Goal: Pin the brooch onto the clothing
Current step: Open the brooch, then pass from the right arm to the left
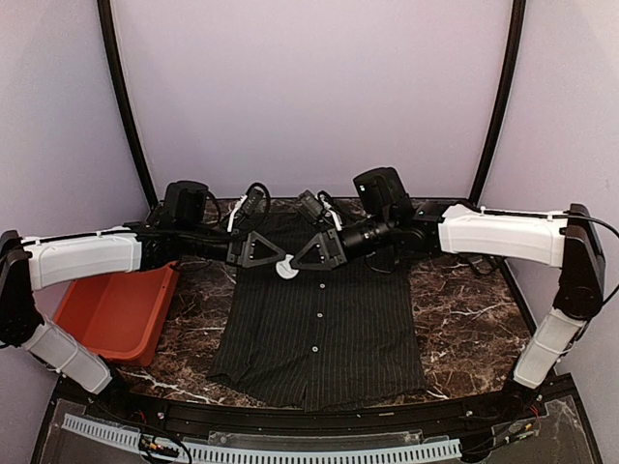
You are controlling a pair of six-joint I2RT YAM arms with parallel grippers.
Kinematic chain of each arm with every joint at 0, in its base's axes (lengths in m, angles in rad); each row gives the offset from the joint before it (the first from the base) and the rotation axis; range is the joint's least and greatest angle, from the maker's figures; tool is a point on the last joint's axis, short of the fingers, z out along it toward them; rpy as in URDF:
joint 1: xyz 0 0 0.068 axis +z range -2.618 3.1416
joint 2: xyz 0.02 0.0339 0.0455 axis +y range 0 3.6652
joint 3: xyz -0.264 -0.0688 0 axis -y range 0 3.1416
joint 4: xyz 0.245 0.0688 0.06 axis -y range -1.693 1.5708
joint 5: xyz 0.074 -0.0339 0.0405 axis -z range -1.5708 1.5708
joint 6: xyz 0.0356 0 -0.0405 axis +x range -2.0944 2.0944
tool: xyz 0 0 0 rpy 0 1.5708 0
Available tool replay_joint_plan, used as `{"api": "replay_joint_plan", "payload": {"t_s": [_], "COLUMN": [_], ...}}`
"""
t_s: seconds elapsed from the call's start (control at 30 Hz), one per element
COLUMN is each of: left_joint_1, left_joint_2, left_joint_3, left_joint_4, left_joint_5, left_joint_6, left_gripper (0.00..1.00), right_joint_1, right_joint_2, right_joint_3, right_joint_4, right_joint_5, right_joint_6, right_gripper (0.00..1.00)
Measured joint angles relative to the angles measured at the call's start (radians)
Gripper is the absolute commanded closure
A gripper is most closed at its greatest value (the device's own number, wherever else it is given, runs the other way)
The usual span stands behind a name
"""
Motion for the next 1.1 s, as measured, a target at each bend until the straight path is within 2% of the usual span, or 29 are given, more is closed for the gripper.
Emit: {"api": "replay_joint_plan", "payload": {"t_s": [0.13, 0.43, 0.6, 0.83, 0.93, 1.1], "left_joint_1": [0.017, 0.028, 0.028, 0.028, 0.028, 0.028], "left_joint_2": [-0.006, -0.007, -0.007, -0.006, 0.002, 0.03], "left_joint_3": [0.0, 0.0, 0.002, 0.01, 0.011, 0.011], "left_joint_4": [0.024, 0.031, 0.025, -0.013, -0.015, 0.014], "left_joint_5": [-0.005, -0.01, -0.014, -0.06, -0.058, -0.008], "left_joint_6": [0.005, 0.014, 0.018, 0.043, 0.043, 0.017], "left_gripper": [0.32, 0.28, 0.27, 0.19, 0.19, 0.25], "right_joint_1": [0.0, -0.004, -0.004, -0.004, -0.004, -0.004], "right_joint_2": [-0.017, -0.035, -0.035, -0.052, -0.089, -0.184], "right_joint_3": [-0.023, -0.047, -0.047, -0.047, -0.058, -0.129], "right_joint_4": [-0.001, -0.004, -0.044, -0.105, -0.094, 0.032], "right_joint_5": [-0.018, 0.017, 0.098, 0.284, 0.328, 0.335], "right_joint_6": [0.004, 0.011, 0.006, -0.016, -0.019, 0.006], "right_gripper": [1.0, 1.0, 1.0, 1.0, 1.0, 1.0]}}
